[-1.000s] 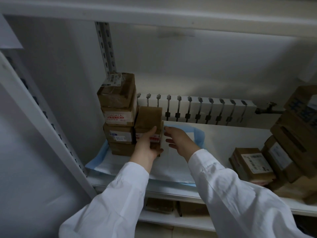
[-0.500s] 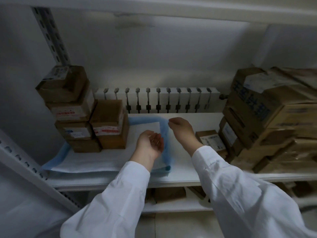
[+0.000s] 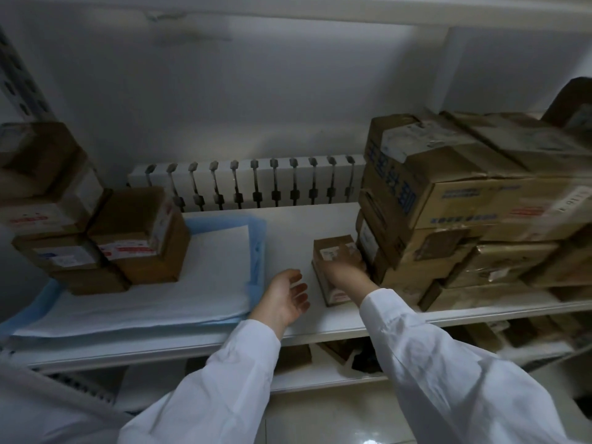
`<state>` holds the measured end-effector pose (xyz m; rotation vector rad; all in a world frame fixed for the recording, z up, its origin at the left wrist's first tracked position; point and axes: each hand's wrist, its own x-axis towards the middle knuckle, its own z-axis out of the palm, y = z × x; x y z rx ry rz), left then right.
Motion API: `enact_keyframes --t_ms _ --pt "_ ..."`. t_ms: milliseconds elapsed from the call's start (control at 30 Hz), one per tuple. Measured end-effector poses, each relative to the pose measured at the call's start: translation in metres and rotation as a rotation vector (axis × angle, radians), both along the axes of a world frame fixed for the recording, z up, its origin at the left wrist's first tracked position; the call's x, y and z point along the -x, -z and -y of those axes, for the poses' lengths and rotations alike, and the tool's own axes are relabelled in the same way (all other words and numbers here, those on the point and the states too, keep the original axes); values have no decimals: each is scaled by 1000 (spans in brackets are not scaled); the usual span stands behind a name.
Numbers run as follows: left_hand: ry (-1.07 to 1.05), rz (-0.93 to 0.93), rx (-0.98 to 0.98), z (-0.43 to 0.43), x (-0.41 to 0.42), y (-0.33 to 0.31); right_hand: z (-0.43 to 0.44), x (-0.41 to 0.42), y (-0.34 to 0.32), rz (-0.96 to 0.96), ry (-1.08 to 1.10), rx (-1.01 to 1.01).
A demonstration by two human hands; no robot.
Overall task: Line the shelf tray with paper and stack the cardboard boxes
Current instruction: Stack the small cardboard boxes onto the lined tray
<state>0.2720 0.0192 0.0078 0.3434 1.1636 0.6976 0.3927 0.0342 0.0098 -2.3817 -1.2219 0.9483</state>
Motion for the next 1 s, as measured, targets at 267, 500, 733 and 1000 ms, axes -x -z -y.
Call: enact_keyframes --t_ms 267,500,733,1000 --pt "62 -87 23 11 -27 5 -6 -9 3 9 -6 -22" --pt "94 -104 -64 10 -31 19 -10 -14 3 -134 39 -155" --pt "-87 82 -218 3 -23 8 -6 -15 -19 -271 59 -320" --pt "-270 426 -370 -10 22 -17 -2 2 -57 -797 12 -439"
